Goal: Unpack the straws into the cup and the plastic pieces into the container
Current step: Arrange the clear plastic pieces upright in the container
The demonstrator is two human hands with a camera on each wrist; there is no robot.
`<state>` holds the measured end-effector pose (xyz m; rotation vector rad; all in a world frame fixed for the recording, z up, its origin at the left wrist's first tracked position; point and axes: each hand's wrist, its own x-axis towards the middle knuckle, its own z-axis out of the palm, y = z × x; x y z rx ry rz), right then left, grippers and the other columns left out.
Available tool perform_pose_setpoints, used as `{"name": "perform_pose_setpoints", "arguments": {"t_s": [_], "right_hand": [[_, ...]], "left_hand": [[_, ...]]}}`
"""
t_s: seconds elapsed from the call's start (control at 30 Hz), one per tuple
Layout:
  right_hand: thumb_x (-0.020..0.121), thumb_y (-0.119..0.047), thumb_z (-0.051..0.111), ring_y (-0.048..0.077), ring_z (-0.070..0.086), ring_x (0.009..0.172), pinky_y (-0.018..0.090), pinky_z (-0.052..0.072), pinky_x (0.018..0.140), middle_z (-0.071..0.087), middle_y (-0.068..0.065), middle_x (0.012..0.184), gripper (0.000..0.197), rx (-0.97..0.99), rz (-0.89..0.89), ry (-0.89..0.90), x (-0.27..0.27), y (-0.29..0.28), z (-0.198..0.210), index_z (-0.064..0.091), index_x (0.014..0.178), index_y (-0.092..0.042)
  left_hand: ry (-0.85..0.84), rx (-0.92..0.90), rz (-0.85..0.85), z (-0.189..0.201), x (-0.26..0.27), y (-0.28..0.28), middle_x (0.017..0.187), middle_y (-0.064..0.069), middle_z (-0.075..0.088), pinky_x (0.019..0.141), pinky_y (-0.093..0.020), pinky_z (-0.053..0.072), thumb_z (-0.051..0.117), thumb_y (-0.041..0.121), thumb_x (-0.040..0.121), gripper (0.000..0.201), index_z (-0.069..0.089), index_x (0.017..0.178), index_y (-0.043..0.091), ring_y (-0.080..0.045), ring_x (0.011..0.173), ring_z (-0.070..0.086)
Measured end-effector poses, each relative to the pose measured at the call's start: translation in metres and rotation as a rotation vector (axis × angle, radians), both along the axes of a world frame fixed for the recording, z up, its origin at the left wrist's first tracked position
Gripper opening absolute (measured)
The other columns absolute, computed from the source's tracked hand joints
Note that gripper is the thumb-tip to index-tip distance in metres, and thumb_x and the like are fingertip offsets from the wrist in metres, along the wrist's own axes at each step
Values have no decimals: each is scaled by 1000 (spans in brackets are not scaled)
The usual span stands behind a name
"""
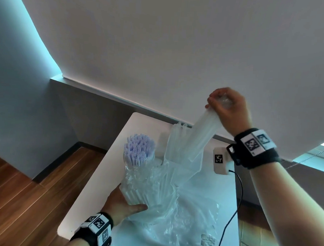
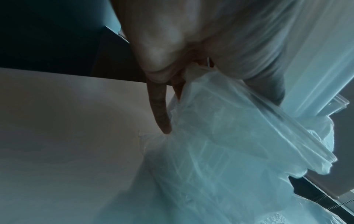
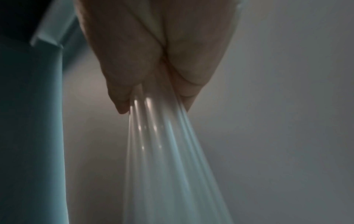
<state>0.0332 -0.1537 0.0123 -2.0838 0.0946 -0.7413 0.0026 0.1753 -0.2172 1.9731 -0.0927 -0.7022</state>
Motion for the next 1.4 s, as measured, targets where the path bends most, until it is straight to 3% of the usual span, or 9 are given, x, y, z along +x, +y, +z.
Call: {"name": "perform_pose_setpoints", "arguments": {"t_s": [0.1, 0.2, 0.37, 0.5, 0.63, 0.87, 1.1, 1.23, 1.4], "right_hand": [[88, -36, 66, 19, 62, 109, 33, 46, 94, 65, -6, 115, 21, -290, 10, 262, 12, -10, -51, 62, 109, -35], [91, -42, 61, 26, 26, 142, 51, 27, 114, 26, -5, 156, 53, -530, 141, 618, 15, -15, -94, 38, 139, -44], [90, -48, 59, 19, 8, 149, 57, 21, 114, 3, -13, 162, 79, -648, 105, 618, 15, -14, -115, 10, 151, -41], [98, -52, 40, 13, -7, 149, 58, 13, 116, -5, -16, 161, 74, -772, 207, 799, 12, -7, -125, -7, 152, -36], [97, -57, 37, 14, -14, 148, 53, 4, 118, -13, -19, 159, 74, -803, 183, 686, 14, -3, -119, -10, 151, -39], [95, -60, 38, 18, 14, 146, 58, 21, 109, 18, -20, 157, 50, -859, 164, 678, 19, 14, -114, 24, 142, -52], [86, -29, 63, 24, 53, 109, 38, 44, 90, 54, -4, 125, 21, -585, 71, 571, 35, 15, -103, 59, 107, -24], [81, -15, 64, 21, 51, 91, 26, 35, 77, 55, 1, 113, 18, -477, -41, 548, 34, 7, -94, 57, 98, -17], [81, -21, 57, 26, 48, 118, 41, 43, 95, 49, -2, 131, 26, -521, 20, 688, 24, 2, -99, 54, 106, -27]], "left_hand": [[15, -21, 22, -1, 0, 0, 105, 6, 70, 98, -35, 52, 92, 62, 18, 109, 59, 116, 26, -9, 100, 66], [6, -33, 22, 1, -1, 0, 104, 9, 69, 97, -31, 50, 94, 58, 22, 102, 58, 113, 29, -7, 101, 64], [2, -54, 19, 6, -2, -1, 97, 17, 65, 83, -13, 44, 99, 35, 39, 78, 55, 103, 36, 5, 91, 60], [10, -50, 17, 3, -2, 1, 108, 12, 67, 100, -29, 47, 95, 56, 26, 100, 57, 115, 32, -6, 104, 62], [8, -63, 15, 7, -3, 0, 103, 16, 65, 98, -27, 45, 98, 40, 39, 80, 56, 107, 35, -2, 99, 61], [1, -65, 18, 7, -3, 1, 106, 14, 67, 96, -25, 45, 98, 42, 37, 86, 57, 112, 32, -2, 101, 62], [27, -48, 30, 5, -3, 1, 104, 10, 70, 98, -31, 49, 98, 44, 34, 88, 61, 111, 28, -4, 99, 65], [33, -57, 22, 8, -4, -1, 100, 13, 68, 94, -26, 48, 99, 36, 41, 75, 59, 104, 32, -3, 97, 64], [18, -60, 25, 8, -3, 0, 105, 12, 68, 97, -29, 48, 99, 38, 38, 82, 57, 108, 34, -5, 100, 64]]}}
